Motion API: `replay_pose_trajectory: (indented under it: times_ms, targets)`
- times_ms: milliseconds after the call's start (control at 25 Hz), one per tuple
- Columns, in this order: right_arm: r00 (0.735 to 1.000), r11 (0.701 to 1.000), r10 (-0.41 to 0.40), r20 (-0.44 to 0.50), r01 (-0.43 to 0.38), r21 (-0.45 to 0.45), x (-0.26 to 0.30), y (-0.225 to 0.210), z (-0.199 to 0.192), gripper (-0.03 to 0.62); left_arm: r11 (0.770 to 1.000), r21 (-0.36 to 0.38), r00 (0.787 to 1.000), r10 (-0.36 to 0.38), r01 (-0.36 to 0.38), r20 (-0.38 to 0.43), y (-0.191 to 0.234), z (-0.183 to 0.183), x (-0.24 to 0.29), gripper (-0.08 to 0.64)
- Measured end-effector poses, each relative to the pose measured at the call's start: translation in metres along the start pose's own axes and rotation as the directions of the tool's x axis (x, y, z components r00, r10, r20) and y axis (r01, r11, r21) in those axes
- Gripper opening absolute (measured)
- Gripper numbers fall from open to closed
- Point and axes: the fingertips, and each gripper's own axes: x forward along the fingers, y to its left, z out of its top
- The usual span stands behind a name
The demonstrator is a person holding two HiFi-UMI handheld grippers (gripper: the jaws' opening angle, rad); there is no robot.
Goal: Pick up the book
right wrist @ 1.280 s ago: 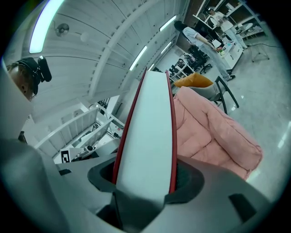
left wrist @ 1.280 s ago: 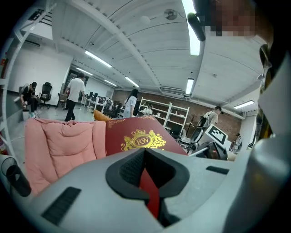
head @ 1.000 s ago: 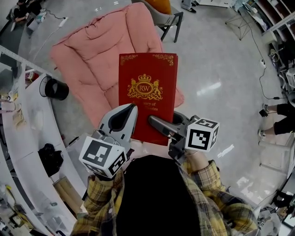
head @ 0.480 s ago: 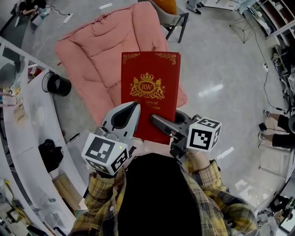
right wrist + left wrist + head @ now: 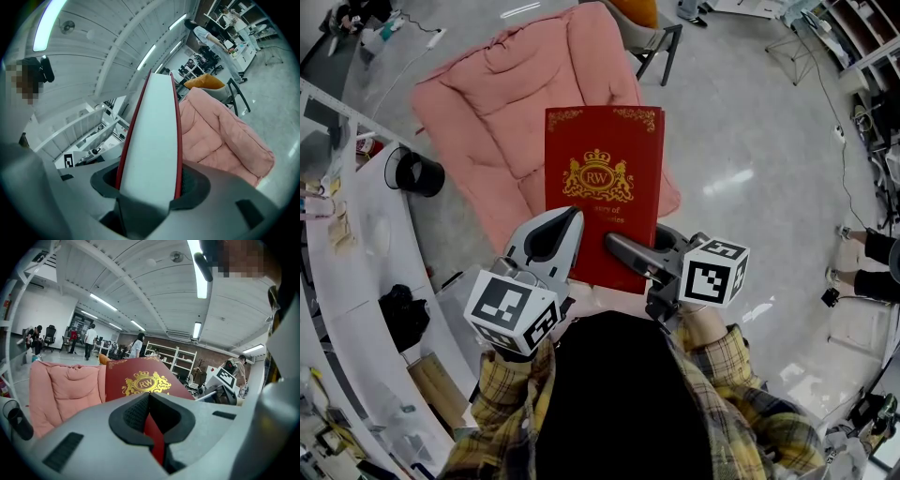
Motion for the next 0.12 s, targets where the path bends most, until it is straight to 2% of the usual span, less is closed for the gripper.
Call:
replay_pose_trajectory:
  times_ms: [120]
  targets:
    - [1.000,1.000,-0.003,0.001,0.003,0.007,0.0016,0.0020,-0.0016,0.265,1.000,-0.001,1.000,-0.003,0.003,-0.002,0.0017,-0.0002,-0.0034,0.005]
